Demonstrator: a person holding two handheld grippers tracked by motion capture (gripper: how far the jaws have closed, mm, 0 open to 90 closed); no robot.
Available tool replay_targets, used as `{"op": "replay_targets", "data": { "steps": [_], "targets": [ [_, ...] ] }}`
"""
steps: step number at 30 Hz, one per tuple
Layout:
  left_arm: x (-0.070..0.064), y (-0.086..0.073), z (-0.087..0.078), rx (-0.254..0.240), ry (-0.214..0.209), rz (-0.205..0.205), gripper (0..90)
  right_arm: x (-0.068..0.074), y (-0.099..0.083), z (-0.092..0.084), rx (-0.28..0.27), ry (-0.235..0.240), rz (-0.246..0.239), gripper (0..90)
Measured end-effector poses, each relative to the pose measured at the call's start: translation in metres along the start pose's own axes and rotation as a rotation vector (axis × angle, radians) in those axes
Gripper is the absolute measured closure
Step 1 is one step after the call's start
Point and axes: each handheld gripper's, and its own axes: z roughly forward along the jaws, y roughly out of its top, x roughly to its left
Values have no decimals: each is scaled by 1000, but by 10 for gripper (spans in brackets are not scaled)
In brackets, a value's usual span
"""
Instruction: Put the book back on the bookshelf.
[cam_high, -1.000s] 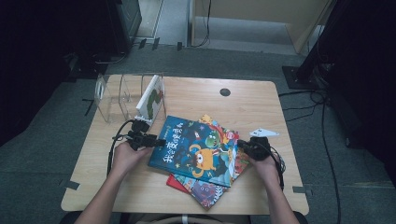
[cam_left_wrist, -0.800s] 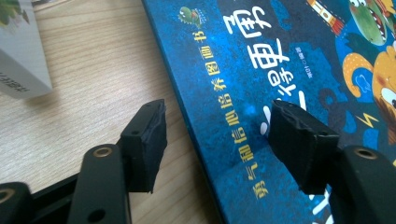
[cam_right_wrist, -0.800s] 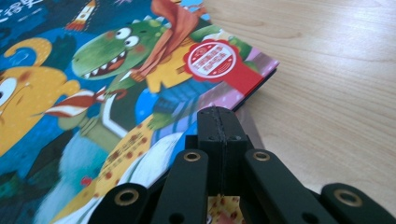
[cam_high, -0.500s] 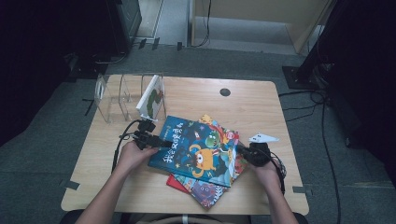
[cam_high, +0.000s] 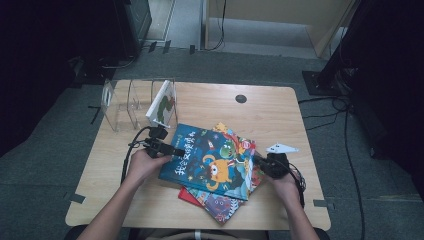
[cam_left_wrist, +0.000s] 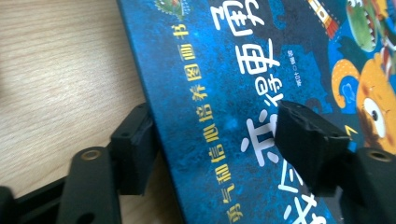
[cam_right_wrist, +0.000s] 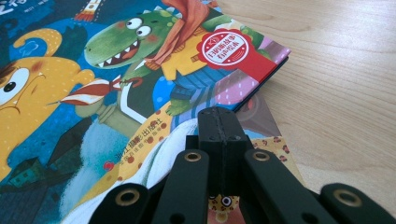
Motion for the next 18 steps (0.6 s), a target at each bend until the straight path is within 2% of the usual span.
{"op": "replay_targets", "data": {
  "steps": [3,8,11,13,14,16,18],
  "targets": [
    [-6,2,-12,-38,-13,1,398,0,0,0,-1,4,15,900],
    [-21,11,-35,-20,-47,29,419,1,0,1,-5,14,15,900],
    [-32,20,-51,-11,-22,53,434,3,1,3,-7,33,16,900],
    [-37,27,-59,-4,-28,56,449,6,1,5,-7,40,3,900],
    [-38,30,-62,15,-40,56,463,7,2,6,-10,40,1,900],
    [-42,37,-66,38,-83,29,487,8,3,7,-11,50,4,900],
    [-44,44,-69,55,-161,7,540,10,3,9,-12,59,0,900]
  ]
}}
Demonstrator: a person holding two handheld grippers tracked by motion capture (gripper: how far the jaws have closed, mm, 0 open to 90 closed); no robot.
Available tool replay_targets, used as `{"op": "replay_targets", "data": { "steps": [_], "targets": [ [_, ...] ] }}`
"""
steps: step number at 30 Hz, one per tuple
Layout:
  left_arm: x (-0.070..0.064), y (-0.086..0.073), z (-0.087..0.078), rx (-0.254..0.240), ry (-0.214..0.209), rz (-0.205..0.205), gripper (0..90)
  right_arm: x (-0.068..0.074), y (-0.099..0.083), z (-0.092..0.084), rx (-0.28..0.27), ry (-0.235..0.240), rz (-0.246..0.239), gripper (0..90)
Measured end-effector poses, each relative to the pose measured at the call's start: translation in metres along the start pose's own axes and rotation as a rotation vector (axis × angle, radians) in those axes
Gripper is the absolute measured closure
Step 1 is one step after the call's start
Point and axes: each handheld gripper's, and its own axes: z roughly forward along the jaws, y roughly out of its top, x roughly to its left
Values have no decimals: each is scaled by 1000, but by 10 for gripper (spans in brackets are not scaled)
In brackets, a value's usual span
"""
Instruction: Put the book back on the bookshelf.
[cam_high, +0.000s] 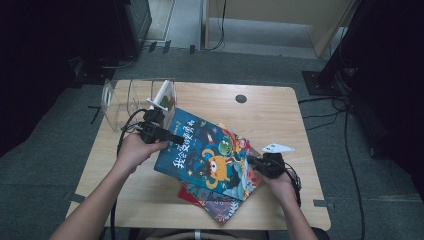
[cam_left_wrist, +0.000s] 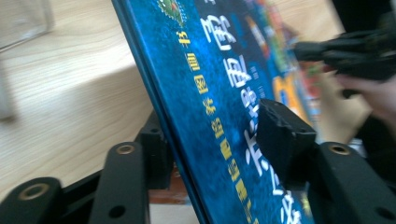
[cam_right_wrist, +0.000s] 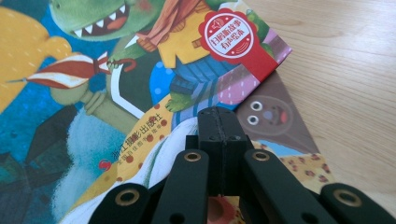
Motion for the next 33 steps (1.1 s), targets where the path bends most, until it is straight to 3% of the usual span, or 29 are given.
{"op": "replay_targets", "data": {
  "steps": [3,4,9,12,13,17,20,22,27,30,33],
  "targets": [
    [-6,10,0,29,-112,-13,640,7,1,5,1,36,-32,900],
    [-9,14,-2,35,-119,-5,676,10,2,6,3,33,-57,899],
    [-24,33,-13,87,-58,8,703,16,5,12,-5,48,-111,838],
    [-27,43,-22,95,-88,-16,752,19,6,14,-8,51,-144,801],
    [-28,47,-24,105,-79,-11,764,20,6,15,-7,55,-154,778],
    [-29,58,-31,161,-74,-51,789,22,6,14,-1,63,-184,757],
    [-33,69,-39,206,-49,-56,806,22,7,14,7,48,-210,750],
    [-37,76,-47,202,-21,-44,820,22,8,14,12,34,-227,743],
    [-51,83,-65,221,60,20,832,23,8,14,12,24,-241,726],
    [-53,81,-76,214,92,31,832,23,7,13,13,22,-245,718],
    [-53,76,-89,181,114,35,831,24,7,14,3,13,-263,628]
  ]
}}
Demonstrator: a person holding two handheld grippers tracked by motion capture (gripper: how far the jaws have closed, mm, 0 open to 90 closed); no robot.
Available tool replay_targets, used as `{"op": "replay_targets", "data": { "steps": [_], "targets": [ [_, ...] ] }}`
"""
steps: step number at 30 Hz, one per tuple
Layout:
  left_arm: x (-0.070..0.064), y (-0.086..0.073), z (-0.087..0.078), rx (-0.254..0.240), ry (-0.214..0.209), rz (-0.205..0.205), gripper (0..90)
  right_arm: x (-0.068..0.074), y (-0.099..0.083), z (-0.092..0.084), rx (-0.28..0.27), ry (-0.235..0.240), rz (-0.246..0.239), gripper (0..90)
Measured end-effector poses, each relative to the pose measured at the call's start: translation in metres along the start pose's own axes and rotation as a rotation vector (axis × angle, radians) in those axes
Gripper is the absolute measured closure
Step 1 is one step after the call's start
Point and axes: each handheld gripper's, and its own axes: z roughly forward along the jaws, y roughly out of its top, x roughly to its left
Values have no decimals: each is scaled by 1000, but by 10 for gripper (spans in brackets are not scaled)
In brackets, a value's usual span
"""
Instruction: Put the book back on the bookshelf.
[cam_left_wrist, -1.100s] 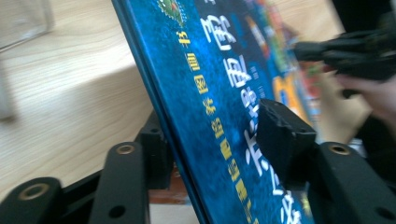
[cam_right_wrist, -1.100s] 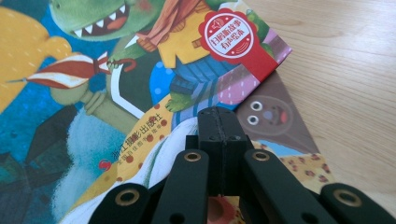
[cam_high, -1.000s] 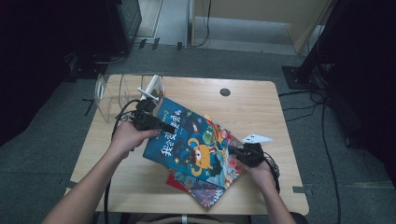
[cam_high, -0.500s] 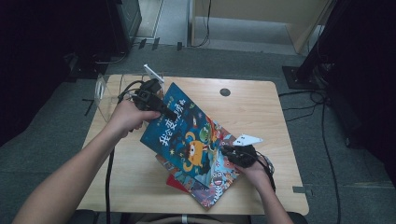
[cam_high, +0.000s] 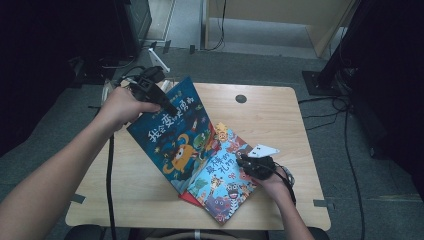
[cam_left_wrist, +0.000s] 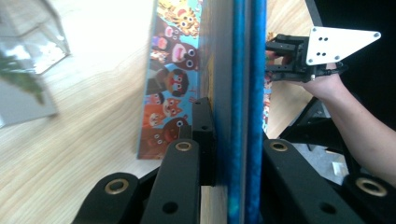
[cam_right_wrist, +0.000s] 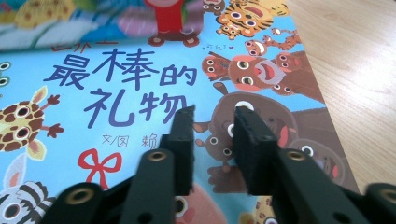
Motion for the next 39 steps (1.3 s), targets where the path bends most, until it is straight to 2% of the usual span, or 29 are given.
{"op": "replay_targets", "data": {
  "steps": [1,3,6,7,11,14,20,25,32,35,39],
  "targets": [
    [1,-3,-4,-4,2,3,831,0,0,0,-1,-7,2,580],
    [6,-10,-12,-29,1,-16,832,-2,-1,1,-6,3,10,562],
    [14,-22,-23,-48,-7,-39,832,-2,0,3,-10,-2,19,454],
    [17,-25,-26,-56,-6,-44,832,-2,0,4,-12,-3,35,431],
    [27,-38,-38,-73,1,-71,831,-3,1,6,-10,-9,46,385],
    [35,-48,-44,-79,-2,-111,828,-3,3,9,-11,-13,49,382],
    [44,-65,-52,-80,13,-143,829,-5,7,14,-14,-5,41,378],
    [55,-82,-61,-93,26,-188,827,-6,8,18,-30,0,37,368],
    [64,-105,-76,-117,58,-220,828,-8,11,21,-20,3,36,352],
    [69,-118,-80,-142,58,-241,830,-9,13,23,-22,3,40,347],
    [75,-132,-85,-138,59,-267,830,-10,15,26,-27,0,38,342]
  ]
}}
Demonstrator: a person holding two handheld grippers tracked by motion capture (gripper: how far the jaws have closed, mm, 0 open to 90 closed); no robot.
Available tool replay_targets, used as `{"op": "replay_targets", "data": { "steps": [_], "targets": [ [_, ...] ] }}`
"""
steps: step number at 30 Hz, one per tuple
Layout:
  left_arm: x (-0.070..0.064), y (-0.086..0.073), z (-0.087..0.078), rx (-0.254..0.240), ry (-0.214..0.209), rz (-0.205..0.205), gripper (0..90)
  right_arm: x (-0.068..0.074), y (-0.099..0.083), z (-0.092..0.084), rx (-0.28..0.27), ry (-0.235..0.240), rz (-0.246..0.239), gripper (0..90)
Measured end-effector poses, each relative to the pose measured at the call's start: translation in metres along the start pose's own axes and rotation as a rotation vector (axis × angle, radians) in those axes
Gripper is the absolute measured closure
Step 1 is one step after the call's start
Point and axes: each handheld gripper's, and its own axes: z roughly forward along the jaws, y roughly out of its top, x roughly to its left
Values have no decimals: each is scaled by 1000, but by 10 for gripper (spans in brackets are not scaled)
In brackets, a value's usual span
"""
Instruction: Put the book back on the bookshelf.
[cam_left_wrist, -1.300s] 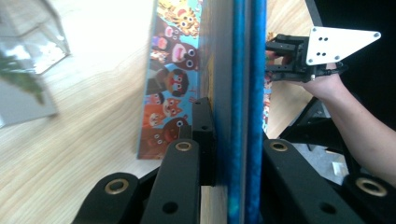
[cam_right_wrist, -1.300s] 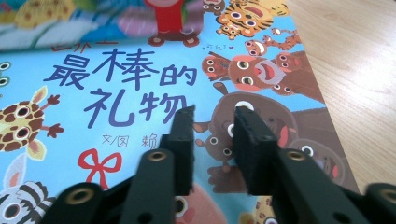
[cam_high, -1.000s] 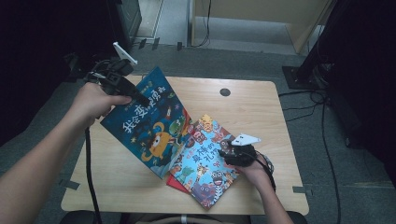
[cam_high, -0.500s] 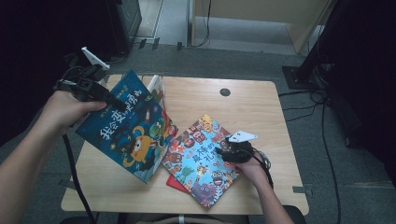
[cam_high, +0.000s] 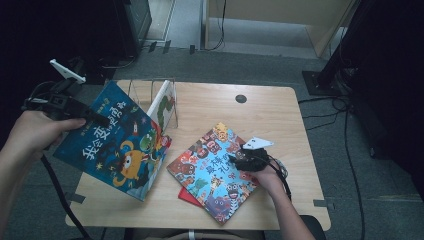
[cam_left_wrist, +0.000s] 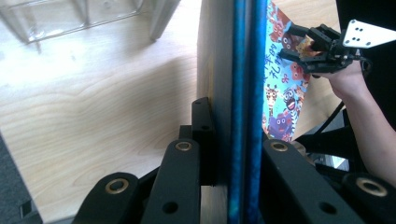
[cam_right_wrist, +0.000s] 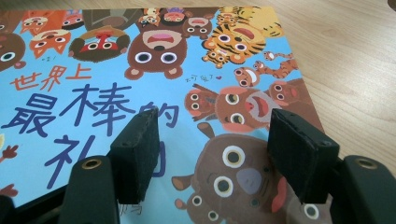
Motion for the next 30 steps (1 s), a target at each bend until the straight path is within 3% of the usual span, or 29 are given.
{"op": "replay_targets", "data": {
  "steps": [12,22,30],
  "targets": [
    [29,-18,-22,-17,25,-88,828,-2,2,2,4,10,-1,346],
    [44,-9,-38,-29,86,-132,828,-2,2,2,2,9,-2,346],
    [54,4,-47,-53,112,-171,830,-2,2,2,3,9,1,347]
  ]
}}
